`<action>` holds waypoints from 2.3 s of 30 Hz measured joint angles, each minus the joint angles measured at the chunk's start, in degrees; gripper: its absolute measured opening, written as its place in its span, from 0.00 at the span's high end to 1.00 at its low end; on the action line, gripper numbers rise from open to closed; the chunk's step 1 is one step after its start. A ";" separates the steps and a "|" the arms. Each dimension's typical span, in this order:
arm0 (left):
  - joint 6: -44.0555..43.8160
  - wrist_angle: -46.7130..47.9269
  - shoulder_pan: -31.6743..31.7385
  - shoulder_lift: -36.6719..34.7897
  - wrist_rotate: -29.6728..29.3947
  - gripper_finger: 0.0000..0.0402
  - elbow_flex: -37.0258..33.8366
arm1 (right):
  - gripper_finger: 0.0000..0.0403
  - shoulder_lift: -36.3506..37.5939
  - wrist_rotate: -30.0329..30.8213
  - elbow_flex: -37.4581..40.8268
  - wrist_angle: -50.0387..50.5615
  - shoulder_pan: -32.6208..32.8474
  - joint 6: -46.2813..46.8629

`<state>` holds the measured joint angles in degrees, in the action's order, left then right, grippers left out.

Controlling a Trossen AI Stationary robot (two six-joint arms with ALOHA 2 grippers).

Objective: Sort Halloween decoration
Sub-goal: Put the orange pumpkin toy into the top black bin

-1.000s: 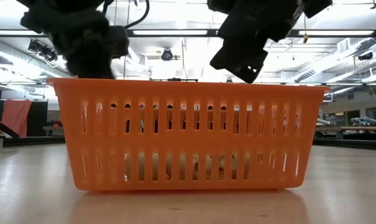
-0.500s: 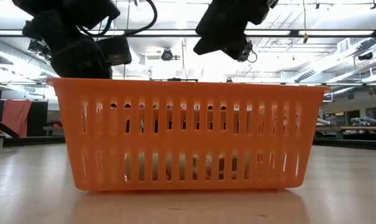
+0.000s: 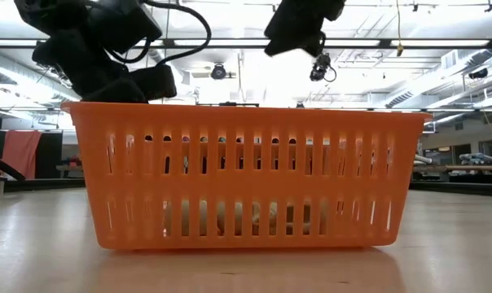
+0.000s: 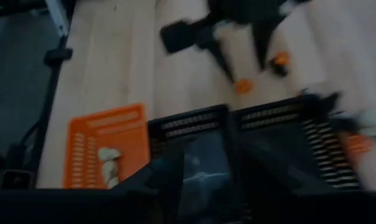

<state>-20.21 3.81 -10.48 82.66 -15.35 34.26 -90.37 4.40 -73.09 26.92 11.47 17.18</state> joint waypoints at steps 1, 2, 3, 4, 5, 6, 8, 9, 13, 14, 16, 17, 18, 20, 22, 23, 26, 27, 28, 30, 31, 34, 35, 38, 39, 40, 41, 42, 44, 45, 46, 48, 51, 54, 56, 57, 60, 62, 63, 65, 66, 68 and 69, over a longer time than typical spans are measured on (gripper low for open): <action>0.34 0.17 0.00 0.37 0.00 0.45 0.00 | 0.63 1.02 0.64 -0.01 0.52 -0.51 -0.68; 0.66 -0.08 0.00 0.93 0.00 0.45 0.00 | 0.63 1.97 0.96 -0.01 0.98 -1.10 -1.27; 0.90 -0.50 0.00 1.59 0.00 0.45 0.00 | 0.63 2.86 1.21 -0.01 1.37 -1.70 -1.89; 1.20 -0.69 0.00 2.20 0.02 0.46 0.00 | 0.63 3.61 1.45 -0.01 1.85 -2.29 -2.25; 1.42 -1.21 0.00 2.91 0.03 0.46 0.00 | 0.63 4.32 1.54 -0.01 2.17 -2.89 -2.45; 1.51 -1.79 0.00 3.59 0.03 0.46 0.00 | 0.63 4.95 1.55 -0.01 2.28 -3.42 -2.66; 1.60 -3.13 0.00 5.14 0.04 0.46 0.00 | 0.63 5.93 1.59 -0.01 2.40 -4.39 -3.07; 1.64 -3.57 0.01 5.85 0.07 0.46 0.00 | 0.63 6.28 1.62 -0.01 2.40 -4.69 -3.46; 1.27 -5.39 0.05 8.23 0.12 0.47 0.02 | 0.63 6.87 1.57 -0.01 2.85 -5.60 -4.45; 0.81 -5.64 0.02 8.44 0.25 0.48 0.08 | 0.63 6.86 1.57 -0.01 3.06 -5.71 -4.63; 0.10 -5.75 0.04 8.85 0.75 0.52 0.13 | 0.63 6.84 1.51 -0.01 4.03 -5.78 -5.10; 0.05 -5.75 0.04 8.89 1.12 0.54 0.13 | 0.63 6.84 1.53 -0.01 4.11 -5.78 -5.32; 0.09 -5.79 0.04 8.89 1.56 0.56 0.13 | 0.63 6.84 1.55 -0.01 4.24 -5.78 -5.50; 0.09 -5.79 0.07 8.91 2.03 0.61 0.17 | 0.63 6.84 1.55 -0.01 4.78 -5.99 -5.88; 0.05 -5.76 0.07 8.95 2.18 0.67 0.19 | 0.63 6.90 1.51 -0.01 5.23 -6.43 -6.04; -0.02 -5.75 0.07 8.95 2.28 0.69 0.20 | 0.63 7.03 1.53 -0.01 5.64 -6.65 -6.04; -0.13 -5.58 0.05 8.98 2.40 0.75 0.20 | 0.63 7.19 1.55 -0.01 6.22 -7.35 -6.43; -0.13 -5.52 0.04 9.00 2.42 0.77 0.18 | 0.63 7.34 1.53 -0.01 6.77 -7.55 -6.49; -0.13 -5.40 0.04 9.00 2.47 0.77 0.17 | 0.63 7.47 1.53 -0.01 7.01 -7.79 -6.70; -0.13 -5.21 0.04 8.90 2.57 0.77 0.18 | 0.63 7.67 1.51 -0.03 6.96 -8.18 -6.86; -0.13 -5.06 0.04 8.73 2.58 0.77 0.17 | 0.63 7.80 1.51 -0.01 7.32 -8.38 -6.87; -0.11 -4.28 0.04 7.70 2.98 0.77 0.15 | 0.63 8.09 1.58 -0.01 7.86 -8.88 -6.85; -0.09 -3.80 0.04 7.31 3.04 0.77 0.00 | 0.63 8.26 1.64 -0.01 8.31 -9.10 -6.76; 0.34 -2.31 0.04 5.83 3.51 0.77 -0.11 | 0.63 8.55 1.77 -0.01 9.35 -10.04 -6.24; 0.33 -2.19 0.02 5.43 3.65 0.77 -0.15 | 0.63 8.59 1.88 -0.01 9.86 -10.40 -5.93; 0.35 -2.38 0.02 5.10 3.64 0.77 -0.14 | 0.63 8.59 2.00 -0.01 10.11 -10.74 -5.60; 0.37 -2.30 0.02 4.55 3.61 0.77 -0.13 | 0.63 8.59 2.05 -0.01 10.23 -11.04 -5.32; 0.37 -2.20 0.02 3.90 3.55 0.77 -0.13 | 0.63 8.59 2.14 -0.01 10.37 -11.29 -5.04; 0.13 -2.90 0.02 3.35 3.23 0.77 -0.05 | 0.63 8.59 2.19 -0.01 10.51 -11.59 -4.79; 0.07 -2.65 0.02 2.91 3.16 0.77 -0.05 | 0.63 8.59 2.19 -0.01 10.53 -11.68 -4.80; 0.09 -2.35 0.02 2.40 3.07 0.77 -0.08 | 0.63 8.59 2.19 -0.01 10.51 -11.68 -4.84; 0.19 -3.28 0.04 2.09 2.99 0.77 0.41 | 0.63 8.59 2.19 -0.01 10.51 -11.98 -5.14; 0.41 -2.99 0.07 1.64 2.74 0.77 1.01 | 0.63 8.61 2.64 -0.01 10.58 -12.70 -4.97; 0.42 -2.83 0.07 1.61 2.36 0.77 1.85 | 0.63 8.61 4.70 -0.01 11.86 -13.55 -3.68; 0.69 -2.98 0.22 1.61 2.22 0.77 2.64 | 0.63 8.61 6.13 0.01 13.98 -14.09 -3.24; 1.15 -2.96 0.37 1.61 2.07 0.77 3.12 | 0.63 8.61 6.59 0.01 14.67 -14.31 -3.29; 2.18 -2.90 1.04 1.61 1.95 0.77 4.65 | 0.63 8.61 6.62 0.01 16.03 -15.15 -4.10; 2.77 -2.83 1.45 1.61 1.92 0.77 5.47 | 0.63 8.61 6.53 0.01 16.13 -15.66 -4.54; 2.96 -2.85 1.68 1.61 1.88 0.77 5.81 | 0.63 8.61 6.38 0.01 16.19 -15.84 -4.78; 3.04 -2.66 2.05 1.61 1.86 0.77 6.58 | 0.63 8.61 5.50 0.01 16.19 -16.13 -4.82; 3.06 -2.72 2.11 1.61 1.86 0.77 6.91 | 0.63 8.61 4.77 0.01 16.19 -16.21 -4.87; 3.10 -2.49 2.14 1.61 1.84 0.77 7.64 | 0.63 8.61 3.68 0.01 16.11 -16.29 -4.95; 3.34 -2.54 2.14 1.61 1.86 0.77 7.89 | 0.63 8.61 3.48 0.01 16.11 -16.38 -4.93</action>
<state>-16.87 1.27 -8.34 84.27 -13.50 42.15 -81.76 7.89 -73.08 43.03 -4.90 12.25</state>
